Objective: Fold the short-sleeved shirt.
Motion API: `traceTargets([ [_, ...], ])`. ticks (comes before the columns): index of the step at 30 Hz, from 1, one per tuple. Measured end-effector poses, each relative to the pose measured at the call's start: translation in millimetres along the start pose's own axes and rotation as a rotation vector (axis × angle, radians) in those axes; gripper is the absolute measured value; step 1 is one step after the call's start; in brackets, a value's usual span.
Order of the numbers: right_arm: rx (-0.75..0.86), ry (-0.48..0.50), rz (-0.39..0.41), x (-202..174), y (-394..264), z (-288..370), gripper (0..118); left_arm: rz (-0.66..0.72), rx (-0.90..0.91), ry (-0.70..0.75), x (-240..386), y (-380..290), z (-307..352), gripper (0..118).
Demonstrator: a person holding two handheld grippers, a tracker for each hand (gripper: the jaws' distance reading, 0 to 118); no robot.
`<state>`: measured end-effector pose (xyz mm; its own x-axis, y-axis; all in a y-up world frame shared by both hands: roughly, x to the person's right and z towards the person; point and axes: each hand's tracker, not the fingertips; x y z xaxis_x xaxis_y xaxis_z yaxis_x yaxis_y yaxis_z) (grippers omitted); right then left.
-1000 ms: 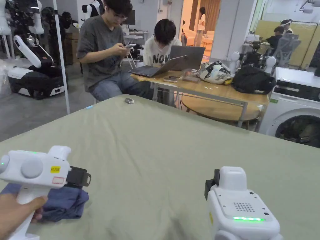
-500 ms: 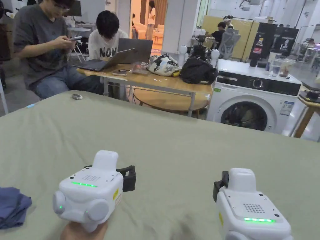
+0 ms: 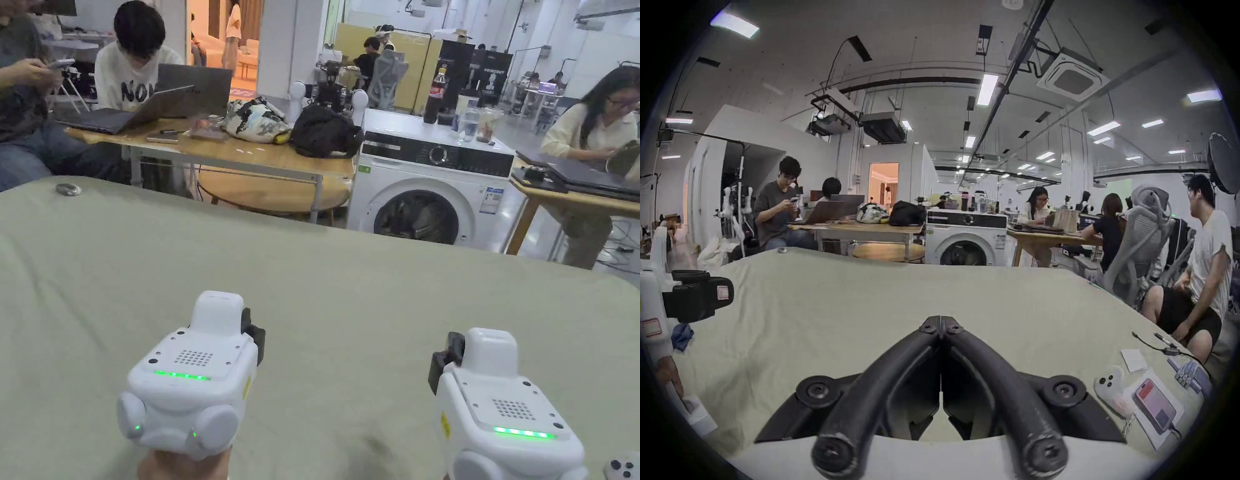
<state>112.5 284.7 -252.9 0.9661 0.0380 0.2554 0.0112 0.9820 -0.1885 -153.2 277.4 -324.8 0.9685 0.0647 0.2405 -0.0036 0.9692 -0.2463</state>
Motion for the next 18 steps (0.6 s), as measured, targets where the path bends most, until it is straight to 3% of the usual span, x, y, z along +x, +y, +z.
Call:
traceTargets([
  [3, -0.006, -0.006, -0.028, 4, -3, 1, 0, 0.051, 0.001, -0.035, 2, -2, 2, 0],
  [12, 0.005, -0.007, -0.065, 10, -12, 7, 0, -0.016, 0.014, -0.013, 2, -6, 11, 0],
  [18, 0.017, -0.015, -0.042, 9, -14, 5, 0, -0.015, 0.024, 0.004, -9, -1, 21, 1],
])
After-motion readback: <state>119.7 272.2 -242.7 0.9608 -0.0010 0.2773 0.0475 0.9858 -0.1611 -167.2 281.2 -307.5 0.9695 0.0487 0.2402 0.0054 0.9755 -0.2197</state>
